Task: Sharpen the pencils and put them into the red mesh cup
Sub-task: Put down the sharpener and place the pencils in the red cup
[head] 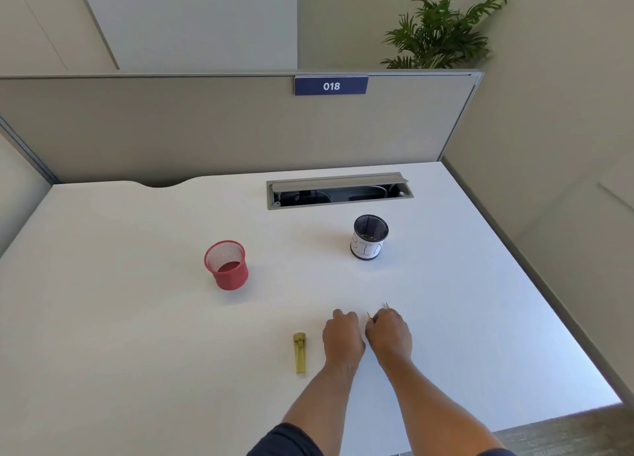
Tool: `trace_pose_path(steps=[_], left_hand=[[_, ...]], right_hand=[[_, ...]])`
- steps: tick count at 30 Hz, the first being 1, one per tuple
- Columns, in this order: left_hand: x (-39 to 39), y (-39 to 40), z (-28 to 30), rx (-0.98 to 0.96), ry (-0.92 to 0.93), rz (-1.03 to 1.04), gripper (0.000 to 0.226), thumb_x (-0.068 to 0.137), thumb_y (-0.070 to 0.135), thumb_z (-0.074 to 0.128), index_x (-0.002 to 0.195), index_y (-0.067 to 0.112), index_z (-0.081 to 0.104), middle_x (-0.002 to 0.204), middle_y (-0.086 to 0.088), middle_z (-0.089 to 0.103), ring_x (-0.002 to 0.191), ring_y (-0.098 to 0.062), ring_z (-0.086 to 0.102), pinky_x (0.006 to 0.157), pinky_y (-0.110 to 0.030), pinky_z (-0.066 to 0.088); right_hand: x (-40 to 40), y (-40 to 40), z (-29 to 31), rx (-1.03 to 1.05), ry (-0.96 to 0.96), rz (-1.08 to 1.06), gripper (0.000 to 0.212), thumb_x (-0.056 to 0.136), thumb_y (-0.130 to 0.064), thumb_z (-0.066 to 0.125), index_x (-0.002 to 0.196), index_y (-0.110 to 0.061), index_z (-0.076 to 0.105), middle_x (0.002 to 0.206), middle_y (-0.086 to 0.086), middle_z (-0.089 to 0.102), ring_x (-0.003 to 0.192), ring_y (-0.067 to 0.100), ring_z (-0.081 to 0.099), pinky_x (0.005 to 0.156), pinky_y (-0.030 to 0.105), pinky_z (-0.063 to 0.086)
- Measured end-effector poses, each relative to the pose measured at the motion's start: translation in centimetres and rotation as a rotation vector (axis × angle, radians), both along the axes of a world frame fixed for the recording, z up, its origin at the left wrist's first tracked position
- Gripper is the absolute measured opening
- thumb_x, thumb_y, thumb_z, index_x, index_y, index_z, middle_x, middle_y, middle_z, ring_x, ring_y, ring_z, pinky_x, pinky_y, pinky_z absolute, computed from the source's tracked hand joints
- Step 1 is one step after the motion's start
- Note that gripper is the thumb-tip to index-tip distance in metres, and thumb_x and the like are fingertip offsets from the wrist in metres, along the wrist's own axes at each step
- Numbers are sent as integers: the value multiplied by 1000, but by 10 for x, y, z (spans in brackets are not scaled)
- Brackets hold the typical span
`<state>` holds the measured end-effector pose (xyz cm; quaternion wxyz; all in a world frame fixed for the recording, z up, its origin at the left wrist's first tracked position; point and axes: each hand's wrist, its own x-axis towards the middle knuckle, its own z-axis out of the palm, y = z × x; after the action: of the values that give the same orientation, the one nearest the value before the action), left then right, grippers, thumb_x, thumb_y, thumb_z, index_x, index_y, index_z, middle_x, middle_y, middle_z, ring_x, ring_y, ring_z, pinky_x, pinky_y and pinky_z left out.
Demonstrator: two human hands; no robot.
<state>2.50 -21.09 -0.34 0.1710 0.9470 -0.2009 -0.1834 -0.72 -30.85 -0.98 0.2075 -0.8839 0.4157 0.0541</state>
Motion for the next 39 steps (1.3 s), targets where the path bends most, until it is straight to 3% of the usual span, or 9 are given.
trace_pose_path(steps=[5, 9, 13, 17, 21, 28, 39], left_hand=[[13, 1, 6, -150, 113, 179, 19, 80, 2, 55, 92, 16, 59, 107, -7, 65, 95, -27, 65, 74, -31, 48], [44, 11, 25, -343, 58, 319, 28, 78, 0, 52, 101, 15, 61, 99, -7, 66, 91, -30, 64, 72, -34, 49], [94, 34, 56, -473, -59, 414, 35, 81, -2, 54, 110, 16, 57, 90, -8, 68, 87, -33, 66, 70, -36, 51], [144, 68, 86, -530, -205, 450, 42, 85, -1, 60, 123, 14, 59, 97, -13, 72, 92, -34, 68, 78, -40, 54], [181, 102, 111, -579, -349, 475, 47, 84, -3, 59, 129, 12, 62, 96, -15, 72, 93, -37, 66, 81, -42, 55], [215, 151, 125, -555, -464, 540, 45, 87, -1, 58, 128, 16, 63, 99, -12, 73, 95, -35, 67, 83, -42, 54], [217, 184, 100, -419, -419, 544, 25, 93, 0, 54, 114, 13, 59, 93, -14, 76, 84, -40, 69, 70, -41, 54]], right_hand=[[11, -2, 7, 121, -91, -123, 15, 92, -26, 55, 87, -19, 67, 77, -5, 67, 72, 19, 60, 54, 26, 39], [31, -5, 13, 329, -304, -197, 15, 94, -26, 60, 98, -16, 70, 83, -5, 72, 78, 17, 64, 66, 29, 49], [62, 6, 28, 505, -520, -272, 20, 95, -22, 63, 112, -16, 69, 88, -1, 76, 84, 21, 72, 82, 40, 59], [95, 34, 46, 639, -705, -198, 23, 94, -18, 65, 116, -18, 69, 82, 1, 77, 65, 14, 69, 59, 25, 56], [128, 60, 66, 763, -830, -101, 22, 95, -14, 65, 117, -17, 65, 79, 5, 77, 63, 11, 70, 61, 26, 59], [173, 98, 100, 865, -947, 37, 18, 96, -14, 63, 114, -13, 61, 78, 6, 78, 74, 18, 76, 68, 28, 63], [210, 130, 104, 707, -889, 182, 9, 97, -10, 56, 105, -16, 57, 81, 4, 76, 70, 9, 74, 67, 25, 61]])
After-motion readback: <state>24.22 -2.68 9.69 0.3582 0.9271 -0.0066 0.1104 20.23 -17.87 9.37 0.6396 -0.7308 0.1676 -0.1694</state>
